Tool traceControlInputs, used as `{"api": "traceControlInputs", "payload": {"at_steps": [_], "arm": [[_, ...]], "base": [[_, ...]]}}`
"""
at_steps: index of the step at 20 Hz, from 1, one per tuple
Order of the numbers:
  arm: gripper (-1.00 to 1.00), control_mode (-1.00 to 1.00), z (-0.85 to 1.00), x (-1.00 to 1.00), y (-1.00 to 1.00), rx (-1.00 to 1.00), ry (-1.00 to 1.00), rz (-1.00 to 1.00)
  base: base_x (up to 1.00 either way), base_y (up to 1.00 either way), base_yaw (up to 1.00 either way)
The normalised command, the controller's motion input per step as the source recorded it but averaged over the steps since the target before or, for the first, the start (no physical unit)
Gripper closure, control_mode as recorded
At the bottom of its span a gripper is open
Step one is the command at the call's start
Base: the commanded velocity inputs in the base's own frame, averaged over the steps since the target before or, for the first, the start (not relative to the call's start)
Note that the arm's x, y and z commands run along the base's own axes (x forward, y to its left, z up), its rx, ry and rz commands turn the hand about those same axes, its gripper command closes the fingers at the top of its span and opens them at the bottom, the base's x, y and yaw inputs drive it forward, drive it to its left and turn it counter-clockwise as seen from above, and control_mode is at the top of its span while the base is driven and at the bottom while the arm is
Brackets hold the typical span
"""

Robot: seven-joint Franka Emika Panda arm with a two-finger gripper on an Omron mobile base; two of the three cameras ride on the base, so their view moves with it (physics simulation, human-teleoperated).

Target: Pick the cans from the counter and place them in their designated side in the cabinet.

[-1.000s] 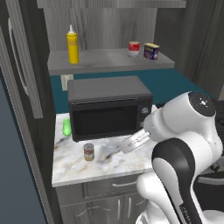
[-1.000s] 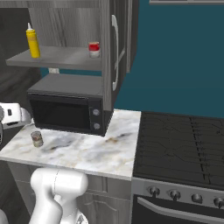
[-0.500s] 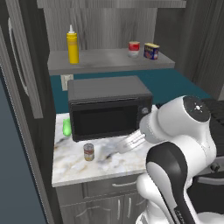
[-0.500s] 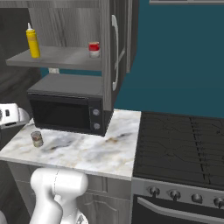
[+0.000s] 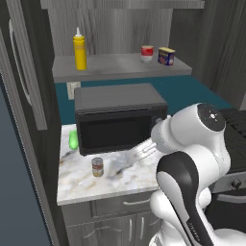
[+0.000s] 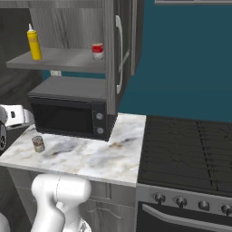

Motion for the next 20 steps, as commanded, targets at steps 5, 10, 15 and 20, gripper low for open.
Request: {"api": "traceControlInputs", "payload": {"at_steps": [5,10,15,20], "arm": [[-1.00,-1.00,-0.07,0.13,0.00,0.01,0.00,0.00],[-1.00,-1.00,-0.11,0.13,0.03,0.00,0.00,-0.01],[-1.00,-1.00,-0.12,0.12,0.05,0.00,0.00,-0.01],[-1.00,-1.00,-0.14,0.15,0.07,0.00,0.01,-0.01]], "base": [[0.00,0.00,0.00],[0.00,0.00,0.00],[0.00,0.00,0.00],[0.00,0.00,0.00]]}}
